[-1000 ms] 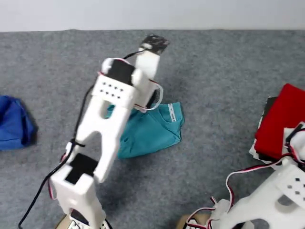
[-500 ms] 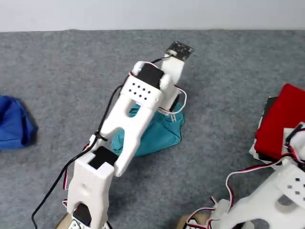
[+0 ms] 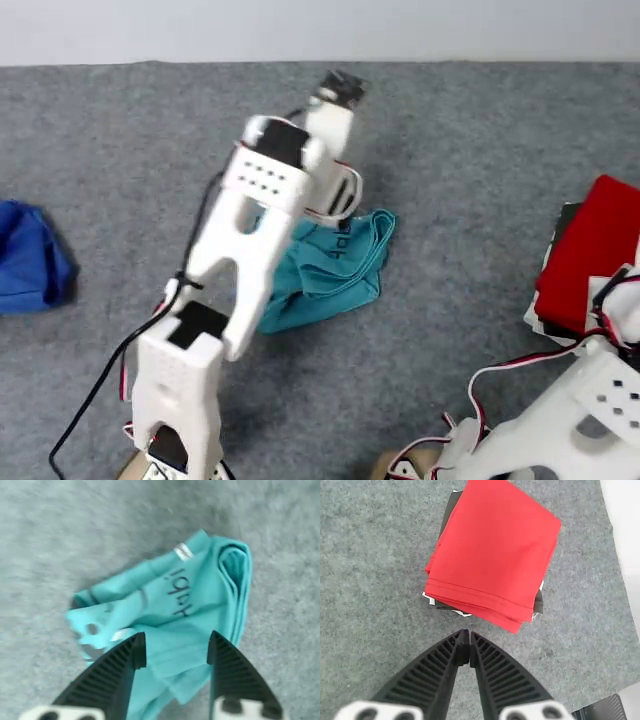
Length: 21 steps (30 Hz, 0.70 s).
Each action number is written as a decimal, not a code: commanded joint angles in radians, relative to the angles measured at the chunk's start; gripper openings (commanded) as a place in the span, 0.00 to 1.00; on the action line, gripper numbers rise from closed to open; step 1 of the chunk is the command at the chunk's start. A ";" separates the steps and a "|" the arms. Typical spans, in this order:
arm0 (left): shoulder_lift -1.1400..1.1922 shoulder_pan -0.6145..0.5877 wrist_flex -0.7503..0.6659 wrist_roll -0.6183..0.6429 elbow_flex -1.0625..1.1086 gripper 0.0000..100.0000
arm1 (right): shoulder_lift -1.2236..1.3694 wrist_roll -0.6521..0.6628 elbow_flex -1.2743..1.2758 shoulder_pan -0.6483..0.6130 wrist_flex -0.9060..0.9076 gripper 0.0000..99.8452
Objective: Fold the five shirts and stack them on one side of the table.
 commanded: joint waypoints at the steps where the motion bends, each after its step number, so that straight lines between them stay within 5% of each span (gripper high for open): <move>1: -0.169 -0.061 0.025 -0.037 0.001 0.19 | 0.013 0.002 -0.002 -0.047 0.035 0.01; 7: -0.448 -0.175 0.025 -0.163 0.266 0.00 | 0.137 -0.103 0.008 -0.266 0.033 0.01; 14: -0.888 -0.413 0.025 -0.292 0.634 0.00 | 0.358 -0.282 0.002 -0.598 0.022 0.01; 21: -1.126 -0.787 0.021 -0.431 0.842 0.00 | 0.530 -0.367 0.002 -0.886 -0.082 0.02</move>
